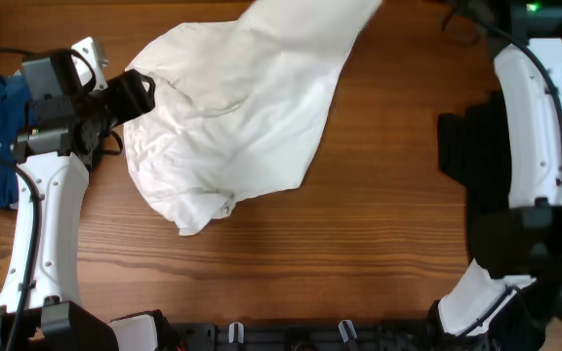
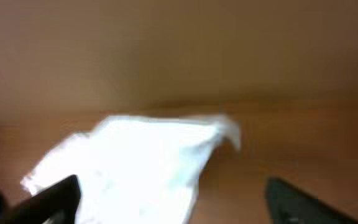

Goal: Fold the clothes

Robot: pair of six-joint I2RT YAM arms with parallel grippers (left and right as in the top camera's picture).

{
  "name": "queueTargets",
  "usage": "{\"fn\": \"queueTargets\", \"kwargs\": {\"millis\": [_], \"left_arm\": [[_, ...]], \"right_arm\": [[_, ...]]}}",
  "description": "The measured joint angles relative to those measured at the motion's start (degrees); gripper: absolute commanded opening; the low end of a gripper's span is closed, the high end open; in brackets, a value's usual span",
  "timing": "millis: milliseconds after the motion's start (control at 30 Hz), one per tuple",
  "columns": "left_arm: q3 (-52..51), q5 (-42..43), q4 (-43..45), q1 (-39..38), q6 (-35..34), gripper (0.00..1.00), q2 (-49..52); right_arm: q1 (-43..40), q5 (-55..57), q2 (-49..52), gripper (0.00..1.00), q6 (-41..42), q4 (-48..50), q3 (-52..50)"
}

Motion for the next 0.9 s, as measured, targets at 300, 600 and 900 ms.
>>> {"fn": "queueTargets", "kwargs": {"millis": [300, 600, 900], "left_arm": [[0.0, 0.0, -9.9, -1.4, 4.2, 0.82, 0.0], [-0.2, 0.0, -17.7, -5.6, 8.7, 0.78, 0.0], [-11.4, 0.2, -13.1, -9.5, 9.1, 0.73, 0.0]], "right_arm": [[10.2, -5.6, 4.9, 0.8, 1.0, -7.0, -24.7], [20.2, -7.5, 5.2, 0.25, 31.3, 22.8, -44.9], [13.7, -0.4, -5.5, 0.04, 15.8, -2.2, -33.0]]}}
